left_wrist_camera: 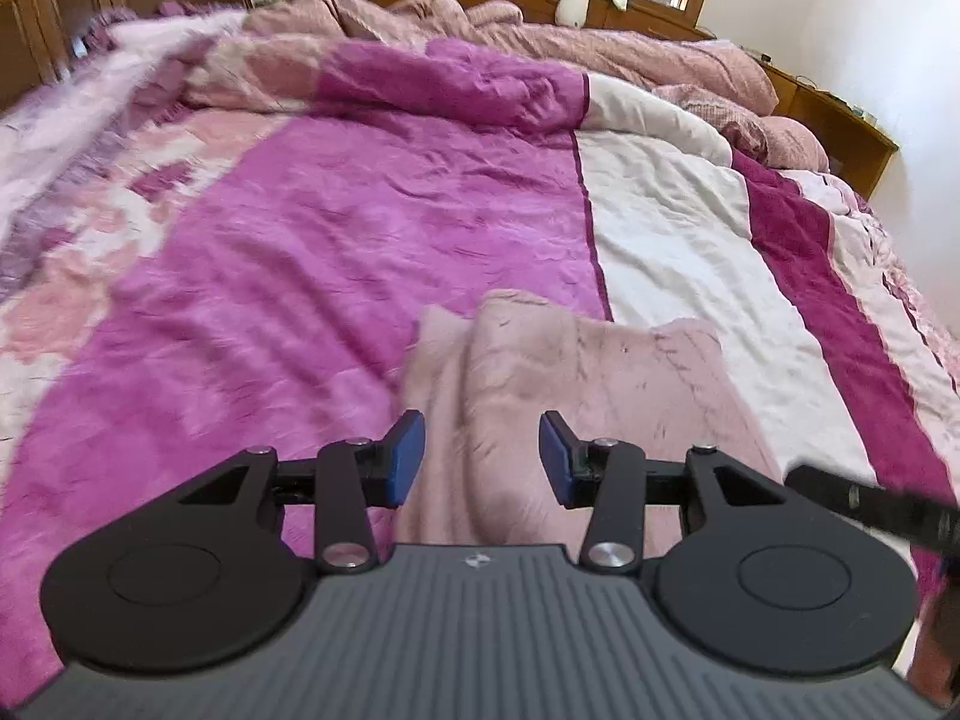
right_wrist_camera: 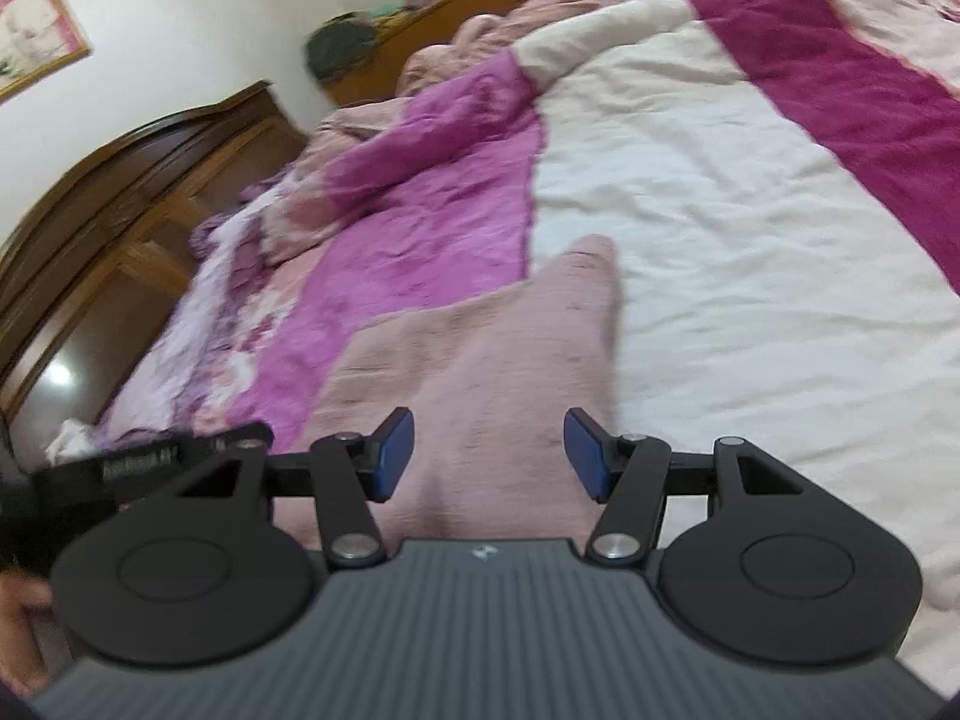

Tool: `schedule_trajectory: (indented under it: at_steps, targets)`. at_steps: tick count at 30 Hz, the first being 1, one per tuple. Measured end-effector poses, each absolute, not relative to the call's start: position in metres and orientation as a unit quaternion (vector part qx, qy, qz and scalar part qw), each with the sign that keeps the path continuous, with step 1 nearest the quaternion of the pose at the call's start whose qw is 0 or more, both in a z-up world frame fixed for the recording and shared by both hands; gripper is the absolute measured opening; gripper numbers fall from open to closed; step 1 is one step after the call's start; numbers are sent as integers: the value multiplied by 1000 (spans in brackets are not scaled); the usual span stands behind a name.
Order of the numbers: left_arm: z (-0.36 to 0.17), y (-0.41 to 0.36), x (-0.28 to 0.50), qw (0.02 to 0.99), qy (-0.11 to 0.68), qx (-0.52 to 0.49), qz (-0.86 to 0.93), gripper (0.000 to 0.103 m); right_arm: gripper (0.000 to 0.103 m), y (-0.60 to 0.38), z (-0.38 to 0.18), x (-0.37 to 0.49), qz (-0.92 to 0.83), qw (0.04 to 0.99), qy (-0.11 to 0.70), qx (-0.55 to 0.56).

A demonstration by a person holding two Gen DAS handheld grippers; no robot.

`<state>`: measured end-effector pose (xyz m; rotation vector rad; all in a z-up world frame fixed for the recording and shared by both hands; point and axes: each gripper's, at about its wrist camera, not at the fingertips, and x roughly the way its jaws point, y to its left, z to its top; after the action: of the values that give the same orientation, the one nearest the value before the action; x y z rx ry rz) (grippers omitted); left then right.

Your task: Fold small clothes

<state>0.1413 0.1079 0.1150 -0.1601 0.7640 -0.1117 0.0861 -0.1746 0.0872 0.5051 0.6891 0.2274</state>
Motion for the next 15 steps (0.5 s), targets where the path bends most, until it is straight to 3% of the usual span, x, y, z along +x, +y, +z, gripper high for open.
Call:
schedule_trajectory:
  at_steps: [9,10,11,12,15]
  targets:
    - [63,80,218,909,406,-66,-65,49,59,-179,60,93,111,895,347,259]
    - [60,77,219,913,398,-58,-70,46,59,-178,57,94,115,893,349,259]
    - [59,74,217,918,388,-41,-69,31,59,-176,55,95,118,891,352,260]
    - [58,71,215,923,377,-24,-66,24,60,-175,53,96,120,890,354,261]
    - [62,73,202,935,348,-21,-61,12,63,-169,49,97,129,888,358,259]
